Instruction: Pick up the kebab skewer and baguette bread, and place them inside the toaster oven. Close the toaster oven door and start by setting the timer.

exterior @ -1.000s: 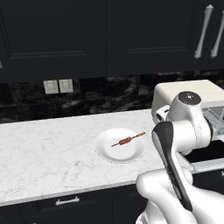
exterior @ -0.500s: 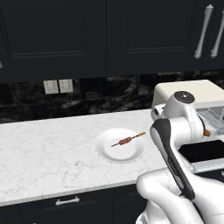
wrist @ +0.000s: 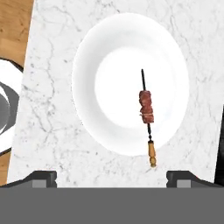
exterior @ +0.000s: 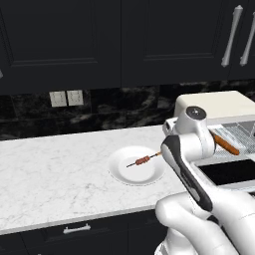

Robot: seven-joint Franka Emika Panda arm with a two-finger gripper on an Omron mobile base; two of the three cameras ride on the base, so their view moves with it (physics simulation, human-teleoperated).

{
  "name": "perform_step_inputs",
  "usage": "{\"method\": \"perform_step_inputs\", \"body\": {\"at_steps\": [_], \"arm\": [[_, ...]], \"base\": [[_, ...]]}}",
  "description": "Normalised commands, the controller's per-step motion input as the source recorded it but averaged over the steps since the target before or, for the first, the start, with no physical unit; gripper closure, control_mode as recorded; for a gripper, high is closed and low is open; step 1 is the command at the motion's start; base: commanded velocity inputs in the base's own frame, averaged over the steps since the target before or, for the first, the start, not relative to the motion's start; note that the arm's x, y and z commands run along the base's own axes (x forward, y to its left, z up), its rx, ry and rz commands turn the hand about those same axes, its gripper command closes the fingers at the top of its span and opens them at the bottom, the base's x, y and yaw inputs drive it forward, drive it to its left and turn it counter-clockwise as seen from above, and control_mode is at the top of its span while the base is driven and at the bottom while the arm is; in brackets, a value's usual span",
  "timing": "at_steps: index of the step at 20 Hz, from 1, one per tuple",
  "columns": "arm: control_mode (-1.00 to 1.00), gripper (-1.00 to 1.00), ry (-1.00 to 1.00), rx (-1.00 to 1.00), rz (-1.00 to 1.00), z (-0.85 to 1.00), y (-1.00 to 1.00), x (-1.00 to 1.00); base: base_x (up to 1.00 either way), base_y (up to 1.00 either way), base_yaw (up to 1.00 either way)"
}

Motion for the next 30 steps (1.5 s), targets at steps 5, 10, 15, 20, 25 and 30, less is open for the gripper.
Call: {"method": "perform_step_inputs", "body": {"at_steps": [5,10,15,20,25,30], "arm": [[-1.0,-1.0,0.0,0.0,0.05,-0.24,-0.02,0.65],[-1.0,-1.0,0.0,0.0,0.13,-0.24,-0.01,0.32],[-1.0,-1.0,-0.02,0.0,0.16,-0.22,0.0,0.04],[-1.0,-1.0,-0.06,0.0,0.07,-0.19,-0.14,0.07],[-1.0,-1.0,-0.03,0.0,0.01,-0.18,-0.22,0.02],[-1.0,-1.0,0.0,0.0,0.03,-0.14,-0.09,0.16]], "base": [[0.0,0.0,0.0],[0.0,0.0,0.0],[0.0,0.0,0.0],[0.0,0.0,0.0],[0.0,0.0,0.0],[0.0,0.0,0.0]]}}
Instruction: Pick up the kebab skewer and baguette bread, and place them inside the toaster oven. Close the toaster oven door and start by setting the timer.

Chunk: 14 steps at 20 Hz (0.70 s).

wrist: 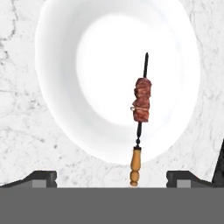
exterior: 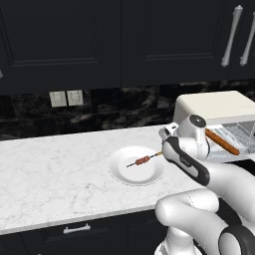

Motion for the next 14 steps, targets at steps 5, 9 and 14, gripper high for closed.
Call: {"method": "perform_step_inputs", "body": {"at_steps": [5,9,14], "arm": [[-1.0,-1.0,0.0,0.0,0.05,-0.11,-0.03,0.17],[-1.0,-1.0,0.0,0.0,0.04,-0.12,0.0,0.28],[-1.0,-1.0,0.0,-0.03,0.02,-0.05,0.0,0.25]], "base": [[0.0,0.0,0.0],[0.0,0.0,0.0],[0.0,0.0,0.0]]}}
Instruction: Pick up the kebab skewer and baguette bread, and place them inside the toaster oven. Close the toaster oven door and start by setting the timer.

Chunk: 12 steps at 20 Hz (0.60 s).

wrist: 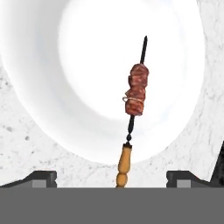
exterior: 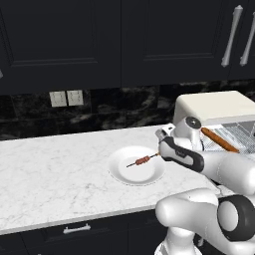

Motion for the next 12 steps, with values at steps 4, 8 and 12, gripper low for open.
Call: {"method": "perform_step_inputs", "body": {"at_steps": [4,8,12], "arm": [[-1.0,-1.0,0.0,-0.05,0.02,-0.09,0.0,0.08],[-1.0,-1.0,0.0,-0.06,0.02,-0.15,0.0,0.0],[-1.0,-1.0,0.0,-0.04,0.02,-0.11,0.0,0.03]], "base": [[0.0,0.0,0.0],[0.0,0.0,0.0],[0.0,0.0,0.0]]}}
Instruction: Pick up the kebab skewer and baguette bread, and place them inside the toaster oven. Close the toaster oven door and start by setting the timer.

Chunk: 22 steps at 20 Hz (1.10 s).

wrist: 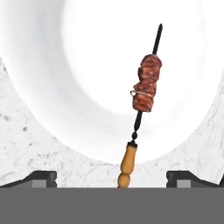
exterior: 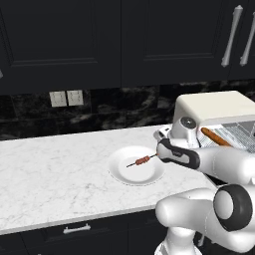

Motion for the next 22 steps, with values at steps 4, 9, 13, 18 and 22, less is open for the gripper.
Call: {"method": "perform_step_inputs", "body": {"at_steps": [4,9,13,18,22], "arm": [[-1.0,-1.0,0.0,-0.01,0.02,-0.12,0.0,0.07],[-1.0,-1.0,0.0,0.0,0.03,-0.12,0.0,0.1],[-1.0,-1.0,0.0,0.0,0.04,-0.11,0.0,0.15],[-1.0,-1.0,0.0,-0.01,0.03,-0.09,0.0,0.09],[-1.0,-1.0,0.0,-0.02,0.02,-0.07,0.0,0.08]], "base": [[0.0,0.0,0.0],[0.0,0.0,0.0],[0.0,0.0,0.0],[0.0,0.0,0.0],[0.0,0.0,0.0]]}}
